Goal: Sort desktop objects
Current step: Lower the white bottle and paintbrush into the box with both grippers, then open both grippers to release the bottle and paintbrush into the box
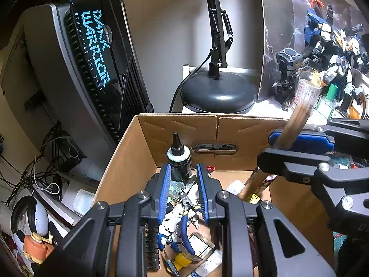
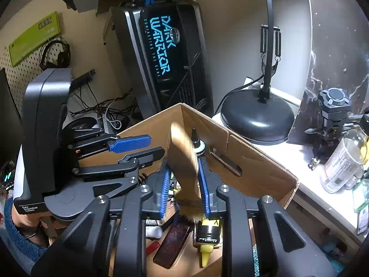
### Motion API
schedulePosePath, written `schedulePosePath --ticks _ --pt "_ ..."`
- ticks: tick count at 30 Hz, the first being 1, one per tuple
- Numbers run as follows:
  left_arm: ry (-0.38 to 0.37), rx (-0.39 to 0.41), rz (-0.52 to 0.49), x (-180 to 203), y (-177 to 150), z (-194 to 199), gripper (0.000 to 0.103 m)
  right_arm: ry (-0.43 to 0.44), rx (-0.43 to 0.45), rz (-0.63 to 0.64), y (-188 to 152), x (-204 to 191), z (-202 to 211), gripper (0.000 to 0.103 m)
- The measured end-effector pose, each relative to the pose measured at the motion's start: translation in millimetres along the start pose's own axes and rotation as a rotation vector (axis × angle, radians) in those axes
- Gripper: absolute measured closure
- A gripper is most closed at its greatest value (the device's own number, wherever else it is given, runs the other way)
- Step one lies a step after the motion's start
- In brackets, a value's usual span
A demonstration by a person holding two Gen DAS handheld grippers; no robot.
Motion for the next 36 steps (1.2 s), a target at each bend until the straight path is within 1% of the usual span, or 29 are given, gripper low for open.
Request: schedulePosePath --ticks 2,4,6,8,10,11,12,14,16,17,18,19,20,21,23,25,29,33,36 --pt "0.001 0.0 -0.002 -0.3 -1.1 0.9 0.079 0.002 0.018 0.006 0.3 -2.0 4.9 0.08" --pt "0.004 0.001 -0.004 -0.5 -2.5 3.2 0.079 0.014 0.045 0.004 1.6 -3.9 12.8 0.07" --pt "0.009 0.004 -0.006 -0.6 -3.9 6.2 0.079 0.024 0.079 0.012 2.7 -6.7 22.1 0.044" --pt "0.013 0.01 -0.006 -0.5 -4.8 10.4 0.08 0.023 0.104 0.016 3.5 -9.3 29.0 0.032" --pt "0.019 0.02 -0.005 -0.3 -5.1 16.4 0.079 0.025 0.124 0.024 4.3 -11.8 35.1 0.024" --pt "0.023 0.026 -0.004 -0.4 -5.2 20.0 0.079 0.023 0.134 0.027 4.5 -12.8 37.9 0.014" --pt "0.027 0.031 -0.003 -0.4 -5.3 23.2 0.079 0.02 0.146 0.03 4.4 -13.7 40.7 0.008" --pt "0.033 0.041 -0.001 -0.2 -5.4 29.1 0.079 0.013 0.177 0.036 4.9 -15.7 48.8 0.007" --pt "0.039 0.05 -0.001 0.4 -5.1 35.1 0.078 0.012 0.199 0.037 5.3 -17.3 56.2 0.001" --pt "0.044 0.054 0.0 0.9 -5.1 38.8 0.072 0.01 0.207 0.041 4.9 -18.3 59.7 0.0" --pt "0.049 0.059 0.0 1.3 -5.0 42.4 0.062 0.007 0.216 0.047 4.3 -19.5 63.5 0.0" --pt "0.055 0.063 0.003 1.2 -5.3 46.2 0.054 0.003 0.223 0.055 3.9 -20.9 67.0 0.0" --pt "0.061 0.068 0.01 0.2 -6.0 50.4 0.039 -0.003 0.231 0.065 3.2 -22.8 70.6 0.0" --pt "0.067 0.072 0.017 -0.8 -6.7 54.5 0.027 -0.011 0.239 0.075 2.2 -24.8 74.4 0.0" --pt "0.079 0.081 0.03 -2.7 -8.0 62.8 0.018 -0.031 0.248 0.091 0.0 -28.5 80.8 0.0" --pt "0.091 0.09 0.043 -4.7 -9.3 71.1 0.017 -0.052 0.251 0.1 -2.8 -31.9 86.7 0.0" --pt "0.115 0.108 0.07 -8.6 -12.0 87.7 0.0 -0.08 0.256 0.114 -7.9 -39.2 99.0 0.0" --pt "0.137 0.13 0.076 -5.7 -14.0 107.7 0.0 -0.093 0.271 0.178 -13.2 -56.1 112.0 0.0" --pt "0.153 0.149 0.071 -0.2 -15.2 124.3 0.0 -0.091 0.242 0.199 -13.8 -65.9 116.5 0.0"
Point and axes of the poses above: each gripper's, at about its wrist camera, not at the fingertips, and z roughly against the way its jaws point, x to its right, y to its top, the point moved 1 cm from there along -z, roughly the way its jaws point, and after that the axes turned 9 degrees about -z, right-handed, at the moved point
